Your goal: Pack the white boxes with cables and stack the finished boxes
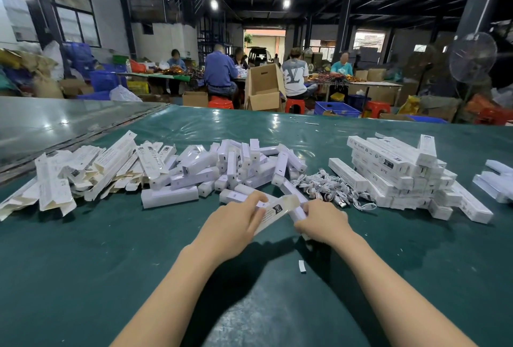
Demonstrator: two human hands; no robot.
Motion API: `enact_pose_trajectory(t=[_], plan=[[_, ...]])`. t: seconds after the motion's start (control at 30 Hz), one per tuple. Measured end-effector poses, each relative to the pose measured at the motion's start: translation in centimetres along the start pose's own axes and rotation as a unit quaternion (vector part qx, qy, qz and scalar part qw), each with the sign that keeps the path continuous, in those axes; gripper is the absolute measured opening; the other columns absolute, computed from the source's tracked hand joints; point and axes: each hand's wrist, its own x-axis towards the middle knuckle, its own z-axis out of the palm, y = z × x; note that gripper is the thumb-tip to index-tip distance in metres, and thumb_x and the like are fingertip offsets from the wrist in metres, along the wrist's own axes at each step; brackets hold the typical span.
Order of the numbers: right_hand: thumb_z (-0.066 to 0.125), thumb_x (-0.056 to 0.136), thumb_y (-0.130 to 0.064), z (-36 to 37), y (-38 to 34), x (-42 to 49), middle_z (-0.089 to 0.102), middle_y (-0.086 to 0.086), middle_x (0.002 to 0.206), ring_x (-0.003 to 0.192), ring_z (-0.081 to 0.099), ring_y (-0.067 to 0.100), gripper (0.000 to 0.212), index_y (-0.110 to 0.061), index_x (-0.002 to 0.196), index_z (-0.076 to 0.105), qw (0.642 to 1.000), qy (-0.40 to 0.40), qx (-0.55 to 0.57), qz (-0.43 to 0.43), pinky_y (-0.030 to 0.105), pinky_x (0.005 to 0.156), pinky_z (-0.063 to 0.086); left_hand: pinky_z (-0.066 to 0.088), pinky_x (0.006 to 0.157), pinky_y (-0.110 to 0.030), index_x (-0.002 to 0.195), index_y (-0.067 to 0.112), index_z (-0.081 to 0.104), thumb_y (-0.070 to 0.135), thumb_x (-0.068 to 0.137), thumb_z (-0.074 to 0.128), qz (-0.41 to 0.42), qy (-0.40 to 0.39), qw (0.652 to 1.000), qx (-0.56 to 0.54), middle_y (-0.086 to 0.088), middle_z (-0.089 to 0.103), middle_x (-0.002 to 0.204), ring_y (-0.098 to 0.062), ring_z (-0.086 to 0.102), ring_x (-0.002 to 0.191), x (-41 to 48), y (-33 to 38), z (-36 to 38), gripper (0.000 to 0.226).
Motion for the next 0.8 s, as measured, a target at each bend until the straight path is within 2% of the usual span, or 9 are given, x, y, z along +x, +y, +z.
enact_pose_trajectory(t=[0.1,0.17,0.23,0.3,0.37,0.43,0.53,0.67,0.8], plan=[[0.055,0.072,-0.027,0.2,0.8,-0.7,0.043,-0.002,0.055,0.062,0.042,0.021,0.023,-0.017,0.053,0.046,0.979,0.071,0.190,0.029,0.028,0.060,0.031,0.041,0.068,-0.033,0.121,0.030,0.042,0.036,0.098,0.034,0.006,0.001,1.000,-0.013,0.016,0.055,0.066,-0.020,0.053,0.075,0.1,-0.1,0.3,0.024],[0.059,0.076,-0.013,0.8,1.5,-1.3,0.052,-0.003,0.057,0.061,0.047,0.018,0.016,-0.017,0.060,0.056,0.913,0.117,0.390,0.033,0.027,0.057,0.036,0.033,0.058,-0.030,0.118,0.031,0.042,0.035,0.098,0.036,0.003,0.017,1.000,-0.024,0.016,0.048,0.053,-0.011,0.045,0.060,0.2,-0.3,0.3,0.021],[0.062,0.076,0.002,1.0,1.8,-1.8,0.058,-0.002,0.060,0.056,0.050,0.017,0.013,-0.011,0.073,0.061,0.827,0.098,0.554,0.017,0.020,0.050,0.040,0.029,0.053,-0.026,0.114,0.033,0.041,0.034,0.097,0.038,-0.002,0.022,0.999,-0.049,0.016,0.049,0.048,-0.007,0.041,0.050,0.3,-0.4,0.2,0.018],[0.062,0.075,0.008,0.8,1.7,-2.0,0.060,0.001,0.059,0.053,0.052,0.016,0.015,-0.007,0.077,0.061,0.750,0.084,0.656,-0.012,0.017,0.048,0.040,0.027,0.051,-0.022,0.113,0.034,0.041,0.034,0.096,0.041,0.000,0.017,0.998,-0.064,0.022,0.050,0.049,-0.005,0.041,0.049,0.3,-0.4,0.1,0.016],[0.061,0.076,0.009,0.5,1.3,-2.1,0.063,0.003,0.063,0.058,0.057,0.013,0.016,-0.007,0.078,0.063,0.713,0.069,0.696,-0.048,0.018,0.053,0.042,0.027,0.051,-0.021,0.112,0.035,0.040,0.035,0.095,0.043,0.000,0.014,0.997,-0.079,0.026,0.051,0.051,-0.003,0.042,0.049,0.1,-0.2,0.1,0.017],[0.060,0.078,0.009,0.6,0.6,-2.2,0.066,-0.003,0.059,0.057,0.062,0.008,0.016,-0.007,0.079,0.063,0.709,0.064,0.699,-0.066,0.016,0.053,0.045,0.029,0.053,-0.023,0.112,0.035,0.041,0.034,0.094,0.046,-0.004,0.027,0.994,-0.105,0.027,0.053,0.051,-0.003,0.042,0.050,0.0,0.0,0.1,0.019],[0.061,0.081,0.004,1.1,0.5,-2.2,0.067,-0.005,0.062,0.058,0.062,0.008,0.013,-0.008,0.087,0.062,0.702,0.064,0.708,-0.037,0.018,0.057,0.049,0.035,0.057,-0.027,0.113,0.034,0.041,0.034,0.094,0.048,-0.009,0.063,0.990,-0.123,0.019,0.060,0.057,-0.008,0.043,0.051,0.0,0.2,0.1,0.021],[0.054,0.082,0.010,0.9,1.1,-2.1,0.063,0.000,0.057,0.049,0.059,0.010,0.015,-0.005,0.080,0.058,0.691,0.046,0.721,-0.012,0.022,0.054,0.053,0.047,0.075,-0.034,0.120,0.036,0.037,0.042,0.093,0.045,0.002,0.056,0.996,-0.075,0.009,0.071,0.087,-0.019,0.059,0.075,-0.3,0.8,0.3,0.029],[0.047,0.082,0.015,0.8,1.5,-2.1,0.061,-0.002,0.052,0.044,0.054,0.008,0.023,-0.006,0.077,0.056,0.716,0.038,0.697,-0.016,0.023,0.048,0.053,0.043,0.075,-0.029,0.122,0.038,0.035,0.048,0.092,0.044,0.020,0.039,0.999,-0.033,0.012,0.069,0.103,-0.017,0.054,0.074,-0.4,0.9,0.6,0.033]])
